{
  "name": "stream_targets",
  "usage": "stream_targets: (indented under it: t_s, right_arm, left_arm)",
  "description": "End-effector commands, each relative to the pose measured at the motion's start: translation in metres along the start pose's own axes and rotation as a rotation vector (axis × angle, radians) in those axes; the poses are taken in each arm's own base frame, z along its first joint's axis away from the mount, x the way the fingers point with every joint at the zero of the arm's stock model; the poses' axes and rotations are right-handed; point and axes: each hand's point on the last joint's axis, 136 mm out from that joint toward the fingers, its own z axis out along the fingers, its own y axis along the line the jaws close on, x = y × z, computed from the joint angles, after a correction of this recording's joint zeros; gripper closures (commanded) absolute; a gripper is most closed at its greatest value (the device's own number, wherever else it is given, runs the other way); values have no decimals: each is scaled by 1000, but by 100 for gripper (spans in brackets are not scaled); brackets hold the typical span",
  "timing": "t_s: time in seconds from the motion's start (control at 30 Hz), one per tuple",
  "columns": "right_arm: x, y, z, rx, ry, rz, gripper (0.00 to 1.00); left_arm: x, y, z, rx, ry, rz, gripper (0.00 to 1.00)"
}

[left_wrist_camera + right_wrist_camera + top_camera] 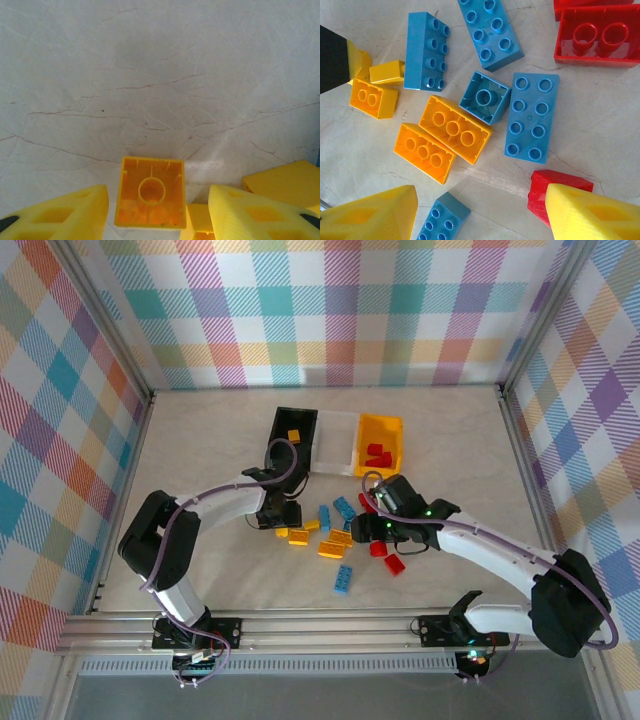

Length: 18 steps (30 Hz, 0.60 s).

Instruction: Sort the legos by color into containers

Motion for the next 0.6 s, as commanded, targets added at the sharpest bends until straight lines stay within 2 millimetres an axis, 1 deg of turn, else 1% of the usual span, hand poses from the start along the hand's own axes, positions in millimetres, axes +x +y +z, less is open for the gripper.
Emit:
stream_targets:
  t_s: [0.0, 0.13, 0.2, 0.33, 0.4, 0.57]
  right_arm:
    - [-3, 2, 0, 8, -8, 9, 31]
    - [-3, 2, 3, 8, -3, 12, 31]
    - [-3, 3, 5, 4, -1, 11, 31]
    - [-3, 5, 6, 1, 0, 9, 31]
    - [-4, 5, 5, 3, -4, 9, 31]
    - [-3, 4, 6, 7, 0, 5, 31]
  left_arm:
    - [9, 7, 7, -25, 28, -12, 45]
    - [12, 10, 9, -37, 40, -11, 49]
    - [13, 12, 11, -45, 45, -10, 53]
    - [15, 14, 15, -64, 58, -8, 66]
    - [15, 15, 14, -69, 56, -7, 73]
    - [11, 17, 7, -86, 44, 1, 76]
